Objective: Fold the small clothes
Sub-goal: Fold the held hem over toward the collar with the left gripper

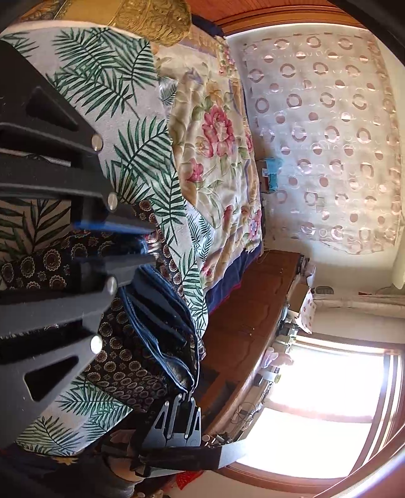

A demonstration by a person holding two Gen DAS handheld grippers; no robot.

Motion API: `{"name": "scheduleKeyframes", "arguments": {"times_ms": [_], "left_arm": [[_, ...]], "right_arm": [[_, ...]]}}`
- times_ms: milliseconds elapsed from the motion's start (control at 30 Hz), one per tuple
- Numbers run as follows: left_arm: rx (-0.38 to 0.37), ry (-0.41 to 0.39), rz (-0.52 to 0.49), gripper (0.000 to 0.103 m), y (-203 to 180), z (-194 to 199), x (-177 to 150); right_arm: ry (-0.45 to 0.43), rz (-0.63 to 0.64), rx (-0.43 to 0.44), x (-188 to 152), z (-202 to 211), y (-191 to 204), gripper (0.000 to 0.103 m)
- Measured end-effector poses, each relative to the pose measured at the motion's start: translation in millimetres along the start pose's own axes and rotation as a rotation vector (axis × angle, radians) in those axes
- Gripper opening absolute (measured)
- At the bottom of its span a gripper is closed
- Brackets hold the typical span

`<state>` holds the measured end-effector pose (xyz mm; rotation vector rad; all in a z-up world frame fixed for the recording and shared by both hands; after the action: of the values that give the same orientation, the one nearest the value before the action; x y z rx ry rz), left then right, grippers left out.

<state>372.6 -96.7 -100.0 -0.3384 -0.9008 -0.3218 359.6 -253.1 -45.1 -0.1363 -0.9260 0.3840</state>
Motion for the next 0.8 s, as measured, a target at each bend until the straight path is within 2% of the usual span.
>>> {"name": "scheduleKeyframes", "arguments": {"times_ms": [100, 167, 200, 233, 433, 500, 567, 600, 633, 700, 800], "left_arm": [[-0.008, -0.031, -0.007, 0.052, -1, 7, 5], [-0.025, -0.036, -0.003, 0.062, -1, 10, 7], [-0.031, -0.034, -0.003, 0.07, -2, 10, 7], [-0.03, -0.032, -0.006, 0.073, -2, 9, 6], [0.001, 0.016, -0.016, 0.073, 1, -1, -8], [0.005, 0.03, -0.018, 0.073, 1, -4, -13], [0.01, 0.044, -0.021, 0.073, 0, -6, -17], [0.012, 0.048, -0.023, 0.073, -1, -7, -18], [0.017, 0.052, -0.025, 0.073, -1, -8, -20], [0.022, 0.06, -0.027, 0.073, 0, -9, -22], [0.025, 0.068, -0.017, 0.073, 4, -10, -24]], "right_arm": [[0.007, -0.002, 0.01, 3, 2, -3, 0.005], [0.012, -0.001, 0.012, 3, 2, -4, 0.005], [0.015, -0.005, 0.015, 5, 2, -5, 0.005], [0.018, -0.011, 0.016, 6, 1, -7, 0.005], [0.029, -0.04, 0.024, 20, -2, -18, 0.006], [0.046, -0.053, 0.027, 24, -5, -21, 0.015], [0.055, -0.071, 0.041, 28, -9, -23, 0.031], [0.049, -0.089, 0.037, 32, -8, -27, 0.036], [0.046, -0.105, 0.039, 35, -8, -30, 0.046], [0.03, -0.118, 0.033, 40, -5, -34, 0.048], [0.007, -0.144, -0.03, 42, 4, -45, 0.048]]}}
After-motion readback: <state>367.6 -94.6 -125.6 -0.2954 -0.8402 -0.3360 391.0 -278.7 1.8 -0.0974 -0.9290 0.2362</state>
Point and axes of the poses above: each gripper's, at about its wrist camera, not at the fingertips, and z roughly against the way its jaws point, y to its left, x to its top, the point moved 9 cm from there along -z, roughly the way its jaws point, and after that the axes turned 3 degrees about -x, right-handed, at the moved point
